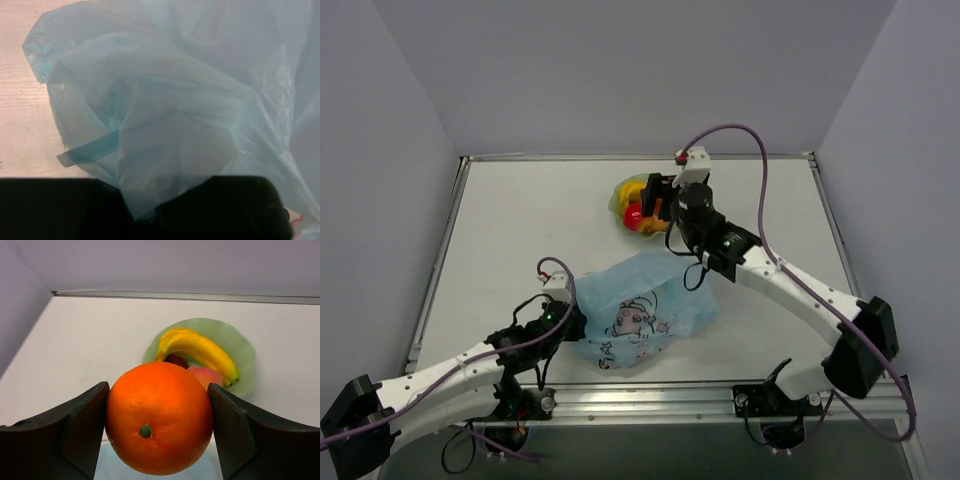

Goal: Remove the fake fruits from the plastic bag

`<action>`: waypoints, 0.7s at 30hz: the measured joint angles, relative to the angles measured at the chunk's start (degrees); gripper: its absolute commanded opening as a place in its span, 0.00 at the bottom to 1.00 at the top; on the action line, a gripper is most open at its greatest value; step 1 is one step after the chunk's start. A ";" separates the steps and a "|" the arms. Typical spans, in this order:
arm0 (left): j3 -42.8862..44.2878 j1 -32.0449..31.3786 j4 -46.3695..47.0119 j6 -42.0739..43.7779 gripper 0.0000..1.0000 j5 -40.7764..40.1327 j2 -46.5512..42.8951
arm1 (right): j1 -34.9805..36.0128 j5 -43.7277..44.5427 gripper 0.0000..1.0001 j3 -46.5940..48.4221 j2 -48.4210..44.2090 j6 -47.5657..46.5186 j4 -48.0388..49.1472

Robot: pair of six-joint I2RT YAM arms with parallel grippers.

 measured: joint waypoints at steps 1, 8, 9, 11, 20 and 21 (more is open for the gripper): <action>0.07 0.00 -0.09 0.83 0.02 0.24 0.55 | -1.73 -0.02 0.36 1.16 2.86 -0.92 0.46; 5.27 -0.66 0.04 6.73 0.02 2.45 8.39 | -11.08 -2.25 0.38 10.69 21.22 -4.24 1.73; 6.25 -0.68 0.42 7.69 0.02 2.78 9.77 | -11.93 -2.38 0.39 11.74 22.99 -4.37 2.01; 8.13 -0.76 1.22 9.88 0.02 3.54 12.70 | -13.07 -2.84 0.40 13.18 25.70 -4.52 2.03; 9.88 -0.94 4.07 15.98 0.03 7.37 21.09 | -13.79 -5.57 0.44 19.12 35.08 -4.42 3.04; 9.88 -0.96 4.26 16.31 0.02 7.48 21.09 | -13.81 -6.01 0.45 19.50 35.69 -4.22 3.13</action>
